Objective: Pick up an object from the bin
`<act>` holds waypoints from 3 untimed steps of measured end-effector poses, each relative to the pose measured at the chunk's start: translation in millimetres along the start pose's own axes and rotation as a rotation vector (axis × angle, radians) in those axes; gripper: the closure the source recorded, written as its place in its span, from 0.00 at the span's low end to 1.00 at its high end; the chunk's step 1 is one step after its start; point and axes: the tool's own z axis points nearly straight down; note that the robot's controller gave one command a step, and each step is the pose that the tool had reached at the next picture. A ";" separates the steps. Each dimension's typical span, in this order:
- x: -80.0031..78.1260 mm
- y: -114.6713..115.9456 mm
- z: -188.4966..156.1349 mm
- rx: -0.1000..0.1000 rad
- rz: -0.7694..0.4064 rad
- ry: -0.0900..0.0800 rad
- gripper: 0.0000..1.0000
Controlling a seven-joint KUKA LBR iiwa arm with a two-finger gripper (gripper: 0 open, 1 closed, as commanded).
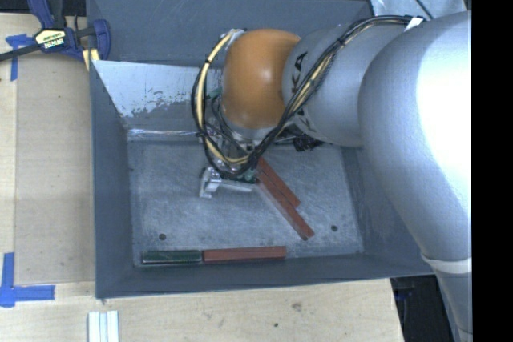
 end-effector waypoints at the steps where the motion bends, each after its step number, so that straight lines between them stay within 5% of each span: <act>1: -3.7 -66.6 -0.9 -0.007 -0.107 -0.029 1.00; 2: -3.7 -66.6 -0.9 -0.007 -0.107 -0.029 1.00; 3: -5.0 -67.7 -172.3 -0.002 -0.058 -0.010 1.00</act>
Offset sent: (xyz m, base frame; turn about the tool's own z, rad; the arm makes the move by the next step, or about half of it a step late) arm 0.0000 0.0000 0.0000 0.0000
